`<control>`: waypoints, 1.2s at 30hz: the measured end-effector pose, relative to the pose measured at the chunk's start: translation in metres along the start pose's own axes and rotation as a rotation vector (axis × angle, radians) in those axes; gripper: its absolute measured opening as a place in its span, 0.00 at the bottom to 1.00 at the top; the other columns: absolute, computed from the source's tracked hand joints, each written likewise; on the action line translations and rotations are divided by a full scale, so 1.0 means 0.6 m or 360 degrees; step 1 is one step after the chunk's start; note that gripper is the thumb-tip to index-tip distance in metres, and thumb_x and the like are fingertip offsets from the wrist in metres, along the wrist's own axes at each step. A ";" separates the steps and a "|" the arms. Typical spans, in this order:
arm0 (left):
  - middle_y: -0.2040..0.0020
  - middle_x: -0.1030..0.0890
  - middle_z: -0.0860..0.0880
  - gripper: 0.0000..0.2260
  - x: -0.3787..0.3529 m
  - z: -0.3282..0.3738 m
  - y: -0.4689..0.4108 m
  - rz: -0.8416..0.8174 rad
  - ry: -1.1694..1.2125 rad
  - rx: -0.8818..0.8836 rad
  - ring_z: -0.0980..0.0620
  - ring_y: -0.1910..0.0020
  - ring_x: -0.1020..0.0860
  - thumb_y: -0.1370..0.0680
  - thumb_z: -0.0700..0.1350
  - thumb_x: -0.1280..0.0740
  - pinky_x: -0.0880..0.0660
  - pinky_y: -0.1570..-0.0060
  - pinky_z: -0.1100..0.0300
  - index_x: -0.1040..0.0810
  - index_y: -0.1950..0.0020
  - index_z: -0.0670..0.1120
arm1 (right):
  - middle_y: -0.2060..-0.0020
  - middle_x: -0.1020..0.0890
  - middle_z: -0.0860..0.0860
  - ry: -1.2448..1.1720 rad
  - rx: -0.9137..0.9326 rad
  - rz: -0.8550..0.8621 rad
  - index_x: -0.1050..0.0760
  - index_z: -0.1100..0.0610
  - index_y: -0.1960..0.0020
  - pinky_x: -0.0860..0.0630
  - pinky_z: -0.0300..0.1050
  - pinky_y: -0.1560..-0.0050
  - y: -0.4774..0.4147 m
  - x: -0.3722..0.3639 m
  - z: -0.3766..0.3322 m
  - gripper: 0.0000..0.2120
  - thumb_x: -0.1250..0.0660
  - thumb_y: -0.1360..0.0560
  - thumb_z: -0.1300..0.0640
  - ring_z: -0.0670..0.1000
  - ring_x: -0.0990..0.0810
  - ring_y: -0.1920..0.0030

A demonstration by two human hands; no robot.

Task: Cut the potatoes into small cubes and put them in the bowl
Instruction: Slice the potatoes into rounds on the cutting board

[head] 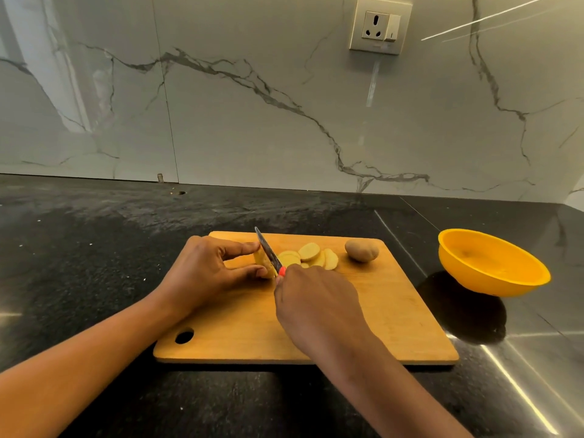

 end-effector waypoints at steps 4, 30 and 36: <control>0.46 0.18 0.51 0.31 0.001 0.005 -0.001 -0.0004 0.0035 -0.0041 0.70 0.50 0.25 0.40 0.62 0.31 0.31 0.53 0.80 0.20 0.43 0.47 | 0.47 0.21 0.54 0.0076 0.0025 -0.0092 0.27 0.57 0.39 0.38 0.41 0.71 -0.005 0.004 -0.012 0.12 0.44 0.19 0.56 0.51 0.29 0.58; 0.47 0.18 0.52 0.24 0.002 0.000 -0.003 -0.0005 0.0071 -0.0091 0.79 0.55 0.28 0.37 0.56 0.29 0.32 0.52 0.81 0.19 0.44 0.47 | 0.45 0.21 0.55 0.0180 0.0099 -0.0154 0.27 0.58 0.39 0.28 0.46 0.54 -0.027 -0.012 -0.027 0.12 0.43 0.19 0.58 0.54 0.23 0.47; 0.48 0.17 0.50 0.24 0.002 0.001 -0.003 -0.0004 0.0082 -0.0088 0.79 0.56 0.27 0.36 0.55 0.29 0.32 0.53 0.81 0.19 0.44 0.45 | 0.46 0.21 0.54 0.0120 0.0086 -0.0155 0.26 0.58 0.40 0.27 0.46 0.54 -0.049 -0.013 -0.025 0.11 0.42 0.20 0.57 0.53 0.23 0.49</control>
Point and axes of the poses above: each hand's wrist, its own y-axis away from the middle knuckle, its own x-axis out of the back of the hand, z = x × y, the point moved 6 cm from there along -y, towards the middle knuckle
